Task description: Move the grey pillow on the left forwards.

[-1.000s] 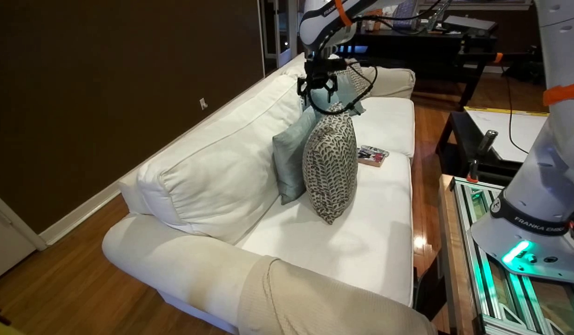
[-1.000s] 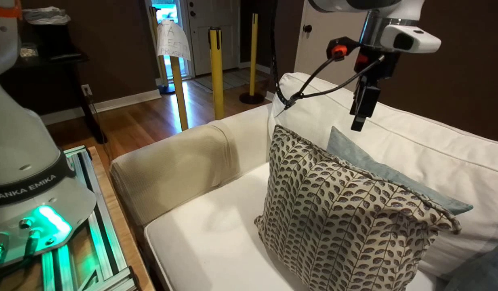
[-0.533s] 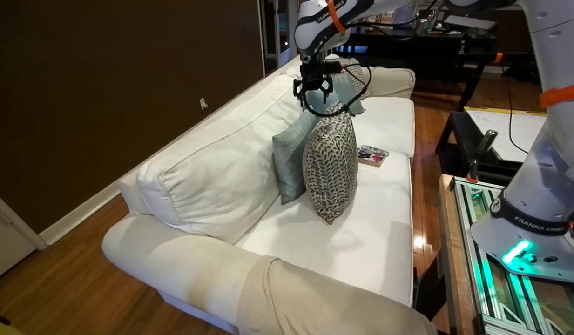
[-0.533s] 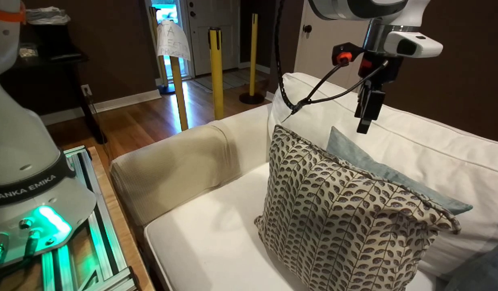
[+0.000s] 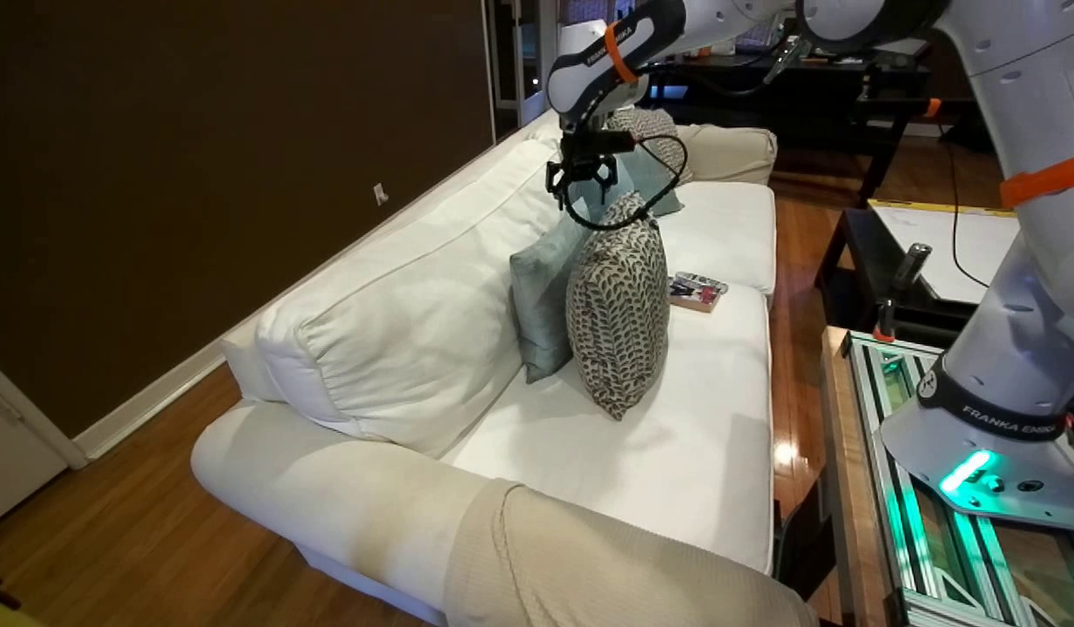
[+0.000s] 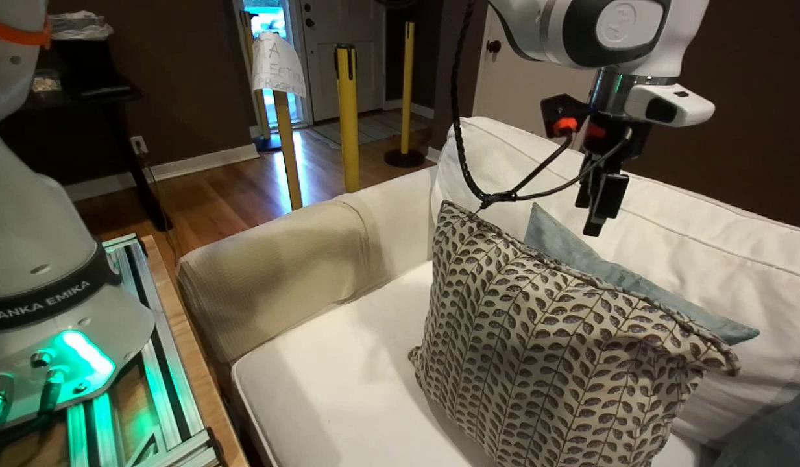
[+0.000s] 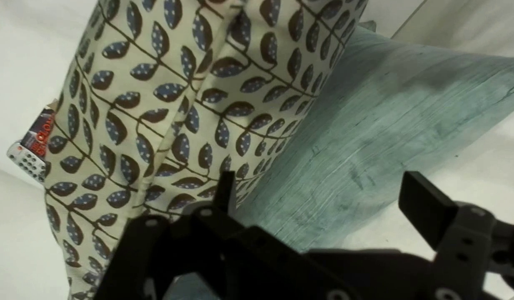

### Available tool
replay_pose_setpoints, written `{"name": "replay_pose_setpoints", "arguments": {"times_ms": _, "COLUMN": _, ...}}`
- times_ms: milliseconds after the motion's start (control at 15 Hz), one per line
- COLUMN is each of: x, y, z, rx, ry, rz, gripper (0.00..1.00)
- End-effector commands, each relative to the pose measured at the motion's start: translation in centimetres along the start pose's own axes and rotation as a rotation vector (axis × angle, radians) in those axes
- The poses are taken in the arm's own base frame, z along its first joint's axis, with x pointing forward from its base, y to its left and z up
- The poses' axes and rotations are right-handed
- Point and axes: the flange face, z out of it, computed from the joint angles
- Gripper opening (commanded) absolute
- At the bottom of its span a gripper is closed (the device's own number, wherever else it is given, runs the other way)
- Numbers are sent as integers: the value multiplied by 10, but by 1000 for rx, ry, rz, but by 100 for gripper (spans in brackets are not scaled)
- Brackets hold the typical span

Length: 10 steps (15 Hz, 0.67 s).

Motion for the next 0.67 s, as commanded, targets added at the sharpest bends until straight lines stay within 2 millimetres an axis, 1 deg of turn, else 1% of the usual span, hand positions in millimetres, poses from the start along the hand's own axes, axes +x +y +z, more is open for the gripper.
{"name": "replay_pose_setpoints", "arguments": {"times_ms": 0, "x": 20, "y": -11, "z": 19, "rx": 64, "ry": 56, "rz": -61, "gripper": 100}}
{"name": "replay_pose_setpoints", "arguments": {"times_ms": 200, "x": 31, "y": -20, "z": 35, "rx": 95, "ry": 90, "rz": -80, "gripper": 100}}
{"name": "replay_pose_setpoints", "arguments": {"times_ms": 600, "x": 37, "y": -33, "z": 79, "rx": 80, "ry": 13, "rz": -17, "gripper": 100}}
